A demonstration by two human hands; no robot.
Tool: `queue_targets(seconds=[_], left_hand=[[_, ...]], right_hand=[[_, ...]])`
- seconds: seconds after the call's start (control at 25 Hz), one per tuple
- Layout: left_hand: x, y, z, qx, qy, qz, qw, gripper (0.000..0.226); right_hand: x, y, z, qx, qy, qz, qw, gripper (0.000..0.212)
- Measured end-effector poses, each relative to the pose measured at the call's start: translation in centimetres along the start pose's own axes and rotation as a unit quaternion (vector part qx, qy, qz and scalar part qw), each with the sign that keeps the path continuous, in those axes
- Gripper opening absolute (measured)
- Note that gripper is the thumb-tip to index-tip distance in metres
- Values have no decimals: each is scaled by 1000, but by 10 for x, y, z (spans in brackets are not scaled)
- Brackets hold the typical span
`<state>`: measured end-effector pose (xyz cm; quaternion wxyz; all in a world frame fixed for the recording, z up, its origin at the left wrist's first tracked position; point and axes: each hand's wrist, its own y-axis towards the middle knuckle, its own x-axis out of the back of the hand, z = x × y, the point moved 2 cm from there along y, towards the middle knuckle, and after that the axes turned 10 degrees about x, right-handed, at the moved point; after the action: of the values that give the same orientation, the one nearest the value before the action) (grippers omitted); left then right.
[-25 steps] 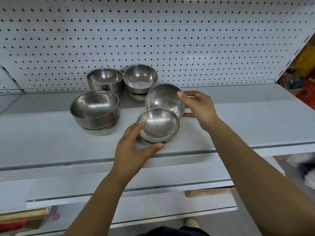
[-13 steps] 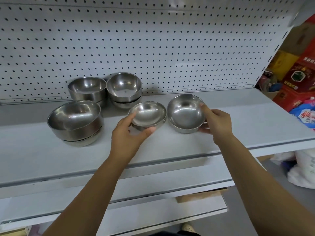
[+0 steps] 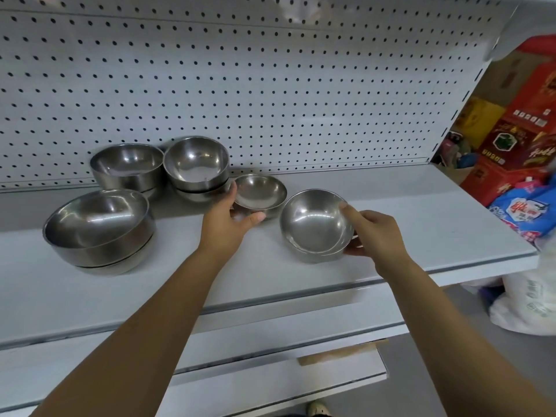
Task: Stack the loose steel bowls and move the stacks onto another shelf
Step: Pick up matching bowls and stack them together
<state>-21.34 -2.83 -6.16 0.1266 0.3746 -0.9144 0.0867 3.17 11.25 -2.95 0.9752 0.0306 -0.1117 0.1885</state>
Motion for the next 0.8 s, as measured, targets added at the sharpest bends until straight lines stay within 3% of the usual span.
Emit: queue_targets(seconds=[0.16,0.32,0.48,0.6,0.72,0.8], left_hand=[[15,-30,2,-18,-38,4,999,83],[37,-74,11,-11,-57,-43,997,63],[48,-105,13,-24,-97,-11,995,68],[50,-115,18,-13,-77,0,997,89],[49,-116,19,2,-24,-23,999,127],[47,-114,18,6,2,-34,999,135]], right_hand=[[-16,-13,5,4,-22,70,997,56],[-53,-23,15,21,-25,135,990,49],[-92,-28,18,20,-18,181,983,56],[-113,-31,22,12,-27,206,978,66],[-119,-30,38,45,-85,255,962,58],[-115,-21,56,100,-149,271,946,53]])
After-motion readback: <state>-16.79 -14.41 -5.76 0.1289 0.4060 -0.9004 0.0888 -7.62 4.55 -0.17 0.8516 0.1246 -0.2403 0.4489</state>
